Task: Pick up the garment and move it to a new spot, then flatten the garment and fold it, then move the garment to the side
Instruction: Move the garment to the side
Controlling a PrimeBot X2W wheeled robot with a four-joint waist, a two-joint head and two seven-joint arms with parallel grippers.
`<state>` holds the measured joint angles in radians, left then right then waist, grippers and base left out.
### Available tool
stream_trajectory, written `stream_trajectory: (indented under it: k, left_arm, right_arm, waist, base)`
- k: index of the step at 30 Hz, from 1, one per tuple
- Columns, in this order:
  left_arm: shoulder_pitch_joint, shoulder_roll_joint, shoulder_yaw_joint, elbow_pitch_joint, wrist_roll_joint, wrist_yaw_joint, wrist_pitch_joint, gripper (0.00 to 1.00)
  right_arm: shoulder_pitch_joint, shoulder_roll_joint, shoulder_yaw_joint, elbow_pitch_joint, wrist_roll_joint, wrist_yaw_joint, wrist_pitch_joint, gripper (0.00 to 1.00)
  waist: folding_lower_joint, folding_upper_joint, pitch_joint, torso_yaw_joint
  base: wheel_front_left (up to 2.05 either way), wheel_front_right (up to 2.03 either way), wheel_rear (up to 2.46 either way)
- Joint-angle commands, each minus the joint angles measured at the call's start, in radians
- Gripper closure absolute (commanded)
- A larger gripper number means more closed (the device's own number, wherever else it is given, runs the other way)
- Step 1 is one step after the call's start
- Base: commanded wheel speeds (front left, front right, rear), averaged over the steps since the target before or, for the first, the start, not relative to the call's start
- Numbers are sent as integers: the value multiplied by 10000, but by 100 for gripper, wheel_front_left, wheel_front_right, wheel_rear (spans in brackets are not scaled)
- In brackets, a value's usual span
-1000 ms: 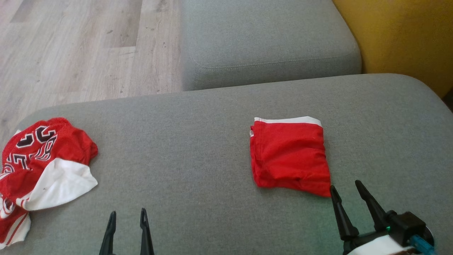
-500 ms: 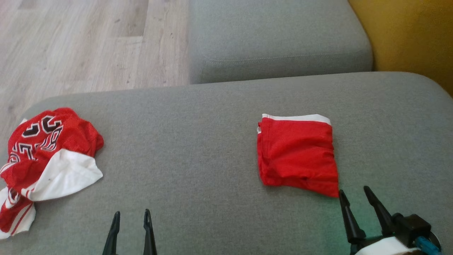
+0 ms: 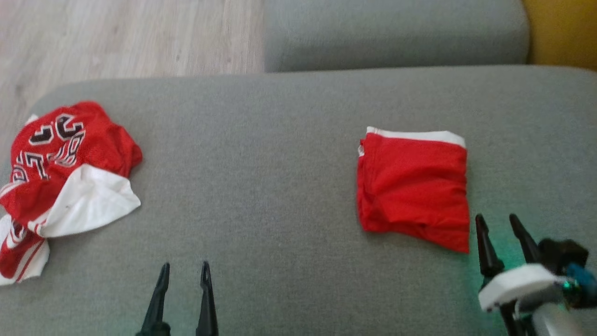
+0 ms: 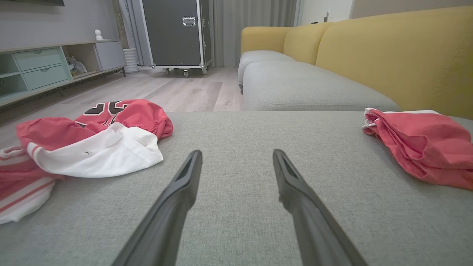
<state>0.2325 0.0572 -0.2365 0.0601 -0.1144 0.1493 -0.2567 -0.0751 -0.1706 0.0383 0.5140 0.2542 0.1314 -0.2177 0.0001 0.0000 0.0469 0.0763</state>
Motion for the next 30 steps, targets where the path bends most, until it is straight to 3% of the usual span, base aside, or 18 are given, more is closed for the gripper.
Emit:
stream_trajectory:
  k: [1,11,12,13,19,25,30]
  left_arm:
    - [-551,-70,192,-311,20,-11,-51,0]
    - [-1237,-70,-115,-471,202,-61,-51,0]
    - [-1269,-70,-125,-500,224,-44,-51,0]
    - [-1293,-70,-134,-531,232,-27,-51,0]
    - [-1433,-70,-103,-889,353,162,-51,0]
    - [-1671,-70,-44,-1179,469,106,-51,0]
    - [-2068,-70,41,-1232,513,-18,-51,0]
  right_arm:
    - [-671,-213,186,-76,111,-7,91,0]
    - [-2431,-574,1041,2360,1161,-7,1410,0]
    - [-2510,-589,1186,2523,1345,-7,1550,19]
    - [-2577,-616,1392,2605,1476,-7,1614,100]
    - [-2929,-1112,1748,2864,1603,-7,1268,100]
    - [-3456,-2382,1389,2710,966,-7,1002,100]
    - [-3747,-3598,950,2242,685,-7,1443,100]
  waist:
    - [-1,0,311,124]
    - [-1,0,959,494]
    - [-1,0,986,514]
    - [-1,0,1019,528]
    - [-1,0,1320,381]
    - [-1,0,1992,-206]
    - [-1,0,2727,-760]
  base:
    - [0,0,0]
    - [0,0,0]
    - [0,0,0]
    - [0,0,0]
    - [0,0,0]
    - [0,0,0]
    - [0,0,0]
